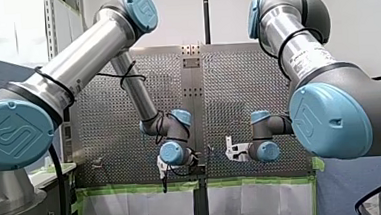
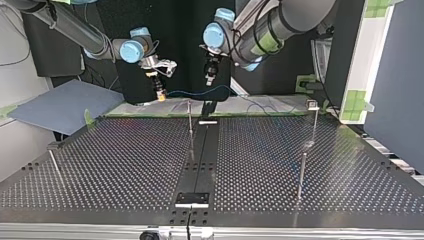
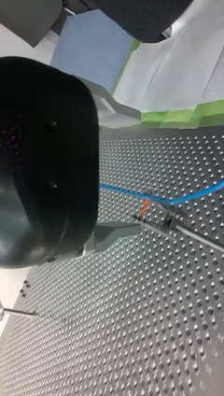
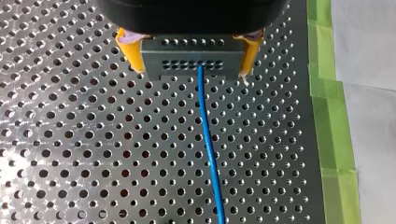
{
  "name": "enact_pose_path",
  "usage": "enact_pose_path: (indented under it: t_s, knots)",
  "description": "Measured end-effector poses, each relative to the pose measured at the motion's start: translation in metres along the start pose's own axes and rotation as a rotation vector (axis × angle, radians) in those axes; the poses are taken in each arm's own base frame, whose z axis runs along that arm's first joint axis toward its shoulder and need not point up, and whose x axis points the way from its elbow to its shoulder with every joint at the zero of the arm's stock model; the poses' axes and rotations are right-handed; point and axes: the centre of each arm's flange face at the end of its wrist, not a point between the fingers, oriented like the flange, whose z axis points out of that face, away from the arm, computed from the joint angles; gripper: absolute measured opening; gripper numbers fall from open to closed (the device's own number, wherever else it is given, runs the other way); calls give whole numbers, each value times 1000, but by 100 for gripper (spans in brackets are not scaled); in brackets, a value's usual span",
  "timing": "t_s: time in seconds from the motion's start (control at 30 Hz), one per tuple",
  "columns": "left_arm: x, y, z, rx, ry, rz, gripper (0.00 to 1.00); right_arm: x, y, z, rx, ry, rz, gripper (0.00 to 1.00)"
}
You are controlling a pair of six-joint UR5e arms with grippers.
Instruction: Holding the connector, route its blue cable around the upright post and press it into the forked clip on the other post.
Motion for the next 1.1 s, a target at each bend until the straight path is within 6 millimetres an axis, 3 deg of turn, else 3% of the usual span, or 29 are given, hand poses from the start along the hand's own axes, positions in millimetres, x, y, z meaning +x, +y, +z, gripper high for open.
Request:
enact_pose_path:
  t_s: [0.27,0.77,1.1]
  knots:
    - [13,-7,18,-19,1,7,100,-2,-2,0,16,1,2,0]
    - [-7,-26,41,-21,-93,-26,100,-3,-2,0,19,0,2,0]
    - [16,-22,60,-63,-69,20,100,-4,-2,0,19,-1,2,0]
